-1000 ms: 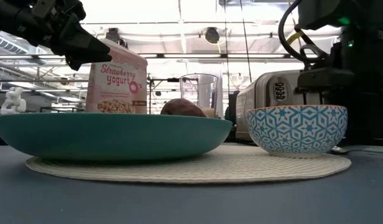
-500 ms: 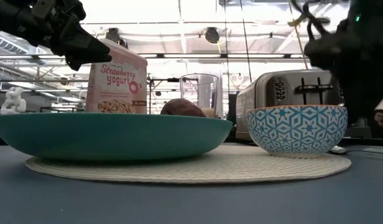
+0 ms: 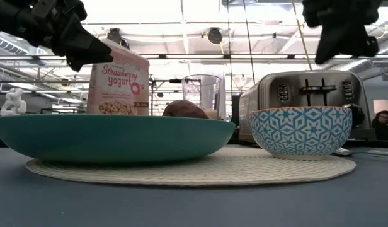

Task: Arrange a breakfast setting
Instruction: Return to Home Position

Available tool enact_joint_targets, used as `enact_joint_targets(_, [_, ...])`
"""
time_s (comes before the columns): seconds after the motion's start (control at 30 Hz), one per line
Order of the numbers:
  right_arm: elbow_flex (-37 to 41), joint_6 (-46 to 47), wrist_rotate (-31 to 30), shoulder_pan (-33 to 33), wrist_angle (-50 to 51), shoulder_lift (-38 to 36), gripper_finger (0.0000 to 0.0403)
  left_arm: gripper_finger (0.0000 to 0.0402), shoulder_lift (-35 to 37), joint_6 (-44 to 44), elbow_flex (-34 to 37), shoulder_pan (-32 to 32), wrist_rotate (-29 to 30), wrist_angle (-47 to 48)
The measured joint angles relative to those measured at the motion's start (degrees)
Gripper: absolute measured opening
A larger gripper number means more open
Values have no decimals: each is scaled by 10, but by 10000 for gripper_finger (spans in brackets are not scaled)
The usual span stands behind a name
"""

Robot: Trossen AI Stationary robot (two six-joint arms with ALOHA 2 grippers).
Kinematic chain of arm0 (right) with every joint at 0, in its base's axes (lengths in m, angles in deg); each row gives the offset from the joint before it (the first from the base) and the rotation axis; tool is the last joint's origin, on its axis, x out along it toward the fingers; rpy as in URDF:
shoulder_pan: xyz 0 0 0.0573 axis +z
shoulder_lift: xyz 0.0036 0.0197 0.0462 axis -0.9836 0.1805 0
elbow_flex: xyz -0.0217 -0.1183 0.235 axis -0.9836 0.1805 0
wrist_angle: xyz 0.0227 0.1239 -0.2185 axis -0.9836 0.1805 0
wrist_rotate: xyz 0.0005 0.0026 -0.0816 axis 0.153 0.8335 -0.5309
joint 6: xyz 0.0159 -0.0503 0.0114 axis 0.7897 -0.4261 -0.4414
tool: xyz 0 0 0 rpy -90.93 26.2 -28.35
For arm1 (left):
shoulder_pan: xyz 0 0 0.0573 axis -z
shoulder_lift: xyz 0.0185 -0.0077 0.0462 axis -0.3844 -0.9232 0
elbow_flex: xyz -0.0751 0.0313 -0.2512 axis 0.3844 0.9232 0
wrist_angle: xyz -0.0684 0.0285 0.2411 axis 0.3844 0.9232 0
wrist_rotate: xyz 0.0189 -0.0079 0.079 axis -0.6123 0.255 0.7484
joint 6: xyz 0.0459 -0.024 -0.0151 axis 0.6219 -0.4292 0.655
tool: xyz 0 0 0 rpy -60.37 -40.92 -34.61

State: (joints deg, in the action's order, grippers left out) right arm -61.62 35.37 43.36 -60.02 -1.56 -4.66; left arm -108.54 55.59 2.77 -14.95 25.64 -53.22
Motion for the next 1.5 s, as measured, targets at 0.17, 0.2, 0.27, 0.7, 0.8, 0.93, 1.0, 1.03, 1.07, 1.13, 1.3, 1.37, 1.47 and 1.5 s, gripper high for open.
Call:
enact_joint_targets(0.17, [0, -129, 0, -14, -46, -53, 3, 159, 16, 20, 0, 0, -6, -6])
enact_joint_targets(0.2, [0, -155, 0, -17, -56, -63, 3, 159, 25, 31, 0, 0, -12, -7])
enact_joint_targets(0.27, [0, -202, 0, -23, -75, -85, 3, 159, 45, 47, 0, 0, -21, -6])
enact_joint_targets(0.7, [0, -355, 0, -65, -90, -211, 1, 159, 170, 167, 0, -2, -38, 19])
enact_joint_targets(0.8, [0, -389, 0, -75, -90, -228, 1, 159, 190, 186, 0, -9, -37, 21])
enact_joint_targets(0.93, [0, -423, 0, -85, -90, -247, 1, 159, 221, 198, 0, -29, -37, 44])
enact_joint_targets(1.0, [0, -433, 0, -89, -90, -254, 1, 159, 239, 200, 0, -41, -37, 56])
enact_joint_targets(1.03, [0, -435, 0, -91, -90, -257, 1, 159, 248, 200, 0, -47, -37, 66])
enact_joint_targets(1.07, [0, -436, 0, -92, -90, -259, 0, 159, 258, 200, 0, -53, -37, 78])
enact_joint_targets(1.13, [0, -436, 0, -94, -89, -263, 0, 159, 277, 199, 0, -64, -37, 101])
enact_joint_targets(1.3, [0, -451, 1, -95, -86, -264, 0, 159, 313, 177, 0, -82, -37, 162])
enact_joint_targets(1.37, [0, -451, 1, -95, -86, -264, 0, 159, 321, 171, 1, -84, -37, 168])
enact_joint_targets(1.47, [0, -464, 3, -95, -86, -264, 0, 159, 334, 167, 16, -84, -41, 168])
enact_joint_targets(1.5, [0, -466, 3, -95, -86, -264, 0, 159, 339, 165, 25, -84, -45, 167])
